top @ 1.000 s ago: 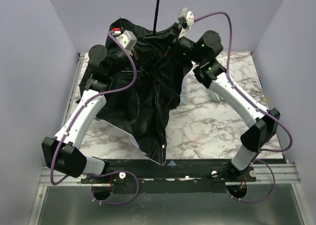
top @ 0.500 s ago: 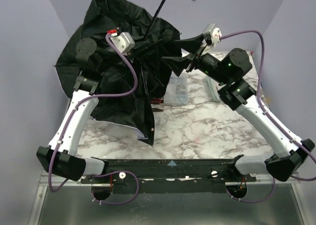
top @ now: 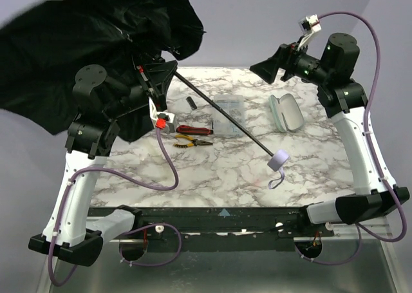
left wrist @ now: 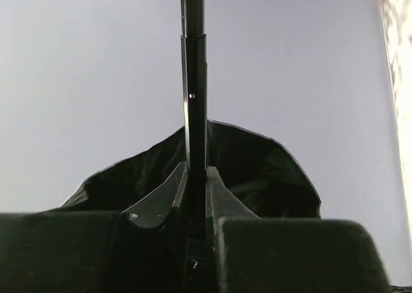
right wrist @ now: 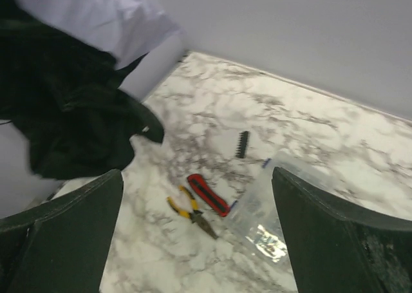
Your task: Open the umbrella
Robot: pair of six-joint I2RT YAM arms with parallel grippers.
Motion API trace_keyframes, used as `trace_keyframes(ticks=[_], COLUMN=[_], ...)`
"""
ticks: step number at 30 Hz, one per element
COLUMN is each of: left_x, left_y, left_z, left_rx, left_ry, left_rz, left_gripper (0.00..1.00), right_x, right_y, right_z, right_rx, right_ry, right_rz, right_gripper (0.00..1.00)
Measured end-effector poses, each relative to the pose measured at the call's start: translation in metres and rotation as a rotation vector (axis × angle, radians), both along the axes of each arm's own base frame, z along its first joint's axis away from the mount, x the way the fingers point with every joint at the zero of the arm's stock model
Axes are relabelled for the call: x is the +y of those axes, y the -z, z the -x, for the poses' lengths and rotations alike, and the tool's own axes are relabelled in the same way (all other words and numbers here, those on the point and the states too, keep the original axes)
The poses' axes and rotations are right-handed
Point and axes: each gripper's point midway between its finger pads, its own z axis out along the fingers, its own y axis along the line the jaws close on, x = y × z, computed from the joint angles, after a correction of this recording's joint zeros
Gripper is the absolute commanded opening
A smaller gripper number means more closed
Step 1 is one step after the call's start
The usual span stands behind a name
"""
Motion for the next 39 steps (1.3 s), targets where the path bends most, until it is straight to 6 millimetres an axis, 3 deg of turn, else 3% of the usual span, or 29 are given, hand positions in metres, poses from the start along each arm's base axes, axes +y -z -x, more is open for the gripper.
trace_keyframes(ticks=[3,6,13,21,26,28,32,38,39], left_x=[0.002,0.004,0.002,-0.005,-0.01,-0.011,-0.012,-0.006,-0.004], left_y=[0.017,0.037,0.089,0.11,0.124,0.131,0.143,0.15,0.149], left_z=[-0.01,-0.025,-0.066,-0.076,-0.082,-0.086,-0.092,-0.101,-0.104], left_rx=[-0.056,-0.07,-0.027,-0.002,0.019,0.034,0.063,0.072,0.071], left_ry=[-0.041,-0.079,-0.141,-0.136,-0.126,-0.122,-0.12,-0.165,-0.183], left_rz=[-0.109,-0.189,-0.335,-0.397,-0.429,-0.442,-0.463,-0.489,-0.49], left_gripper=[0.0,0.0,0.0,0.0,0.0,0.0,0.0,0.0,0.0], right_x=[0.015,0.028,0.06,0.088,0.105,0.107,0.104,0.099,0.097], right_y=[-0.012,-0.007,0.033,0.072,0.095,0.107,0.135,0.164,0.168], right_z=[0.032,0.058,0.089,0.129,0.149,0.153,0.153,0.158,0.16], right_rx=[-0.002,0.024,0.131,0.202,0.226,0.253,0.336,0.424,0.432], right_ry=[-0.132,-0.246,-0.451,-0.612,-0.665,-0.671,-0.652,-0.651,-0.653], right_rz=[-0.009,0.004,0.14,0.277,0.346,0.367,0.395,0.422,0.427], right_gripper=[0.99,0.99,0.99,0.93,0.77,0.67,0.39,0.18,0.1])
